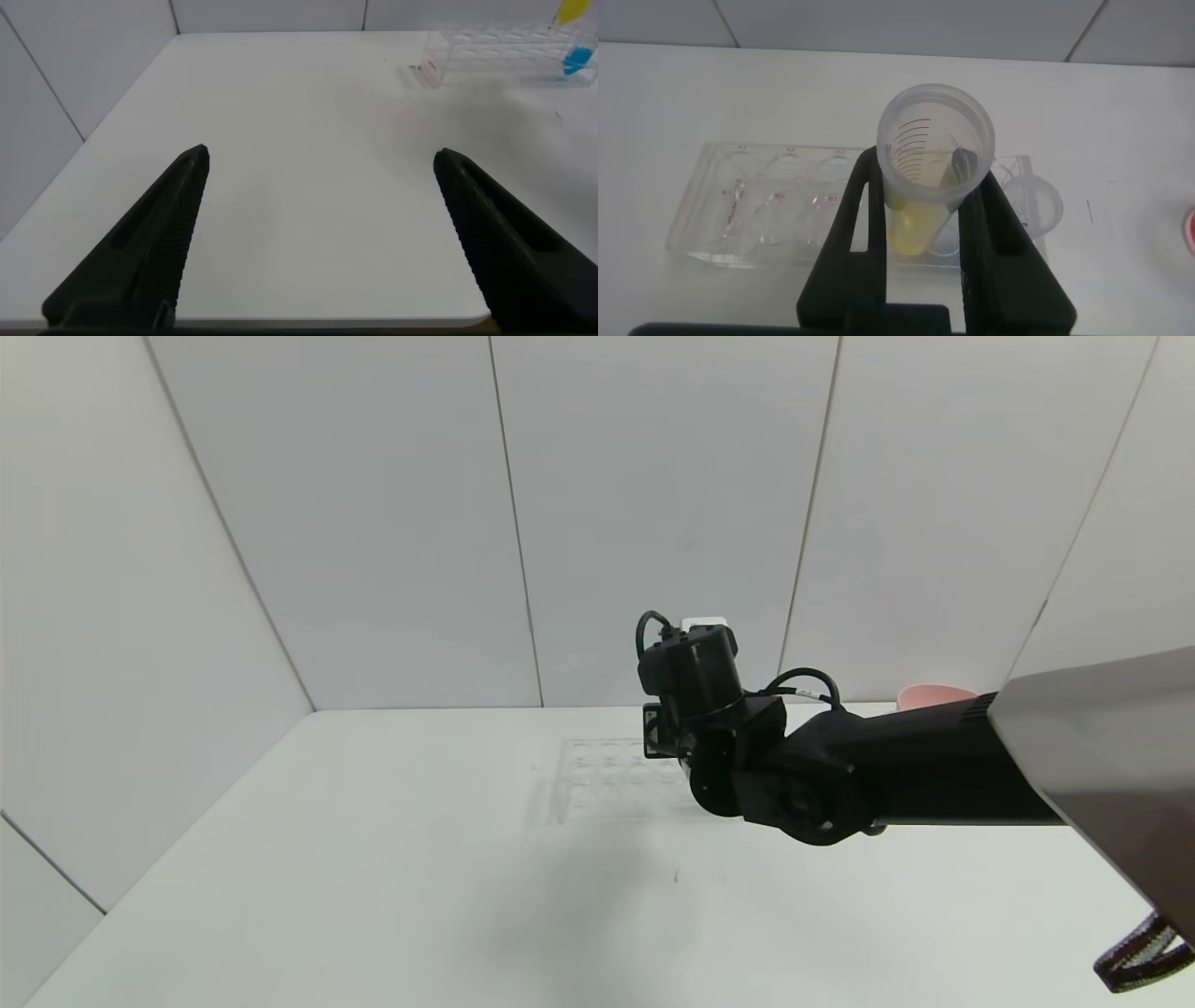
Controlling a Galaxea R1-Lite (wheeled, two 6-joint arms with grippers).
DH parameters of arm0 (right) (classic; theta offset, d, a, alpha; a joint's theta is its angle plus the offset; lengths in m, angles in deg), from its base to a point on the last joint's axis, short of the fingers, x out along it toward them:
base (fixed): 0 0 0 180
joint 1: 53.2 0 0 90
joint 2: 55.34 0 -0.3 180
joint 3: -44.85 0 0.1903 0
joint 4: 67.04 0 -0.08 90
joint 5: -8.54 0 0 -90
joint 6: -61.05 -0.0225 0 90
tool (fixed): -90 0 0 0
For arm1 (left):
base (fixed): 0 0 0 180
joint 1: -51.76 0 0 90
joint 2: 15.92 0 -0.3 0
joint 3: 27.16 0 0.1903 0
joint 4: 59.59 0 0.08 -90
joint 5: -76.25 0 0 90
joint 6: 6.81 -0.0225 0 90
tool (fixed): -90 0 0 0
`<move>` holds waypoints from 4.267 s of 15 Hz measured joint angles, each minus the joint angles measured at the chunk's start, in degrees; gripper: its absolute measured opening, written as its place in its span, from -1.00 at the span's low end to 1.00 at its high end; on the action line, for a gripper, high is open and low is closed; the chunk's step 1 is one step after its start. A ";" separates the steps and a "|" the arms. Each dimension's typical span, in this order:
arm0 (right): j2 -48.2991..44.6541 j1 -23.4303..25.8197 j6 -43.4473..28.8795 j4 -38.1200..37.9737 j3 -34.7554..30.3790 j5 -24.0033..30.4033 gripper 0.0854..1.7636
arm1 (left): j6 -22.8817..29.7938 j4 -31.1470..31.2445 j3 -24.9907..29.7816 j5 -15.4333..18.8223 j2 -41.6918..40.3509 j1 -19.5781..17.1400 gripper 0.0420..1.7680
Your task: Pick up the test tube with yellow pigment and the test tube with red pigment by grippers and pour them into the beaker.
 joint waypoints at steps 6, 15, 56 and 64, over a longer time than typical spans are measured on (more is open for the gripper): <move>-4.08 -0.56 -0.02 0.66 -6.17 3.73 -0.50 | 0.00 0.00 0.00 0.00 0.00 0.00 0.94; -24.75 8.77 11.03 2.30 -31.21 32.31 -0.50 | 0.00 0.00 0.00 0.00 0.00 0.00 0.94; -2.43 52.54 74.66 -52.27 23.87 58.37 -0.50 | 0.00 0.00 0.00 0.00 0.00 0.00 0.94; -2.23 51.47 76.96 -54.57 23.89 55.59 -0.50 | 0.00 0.00 0.00 0.00 0.00 0.00 0.94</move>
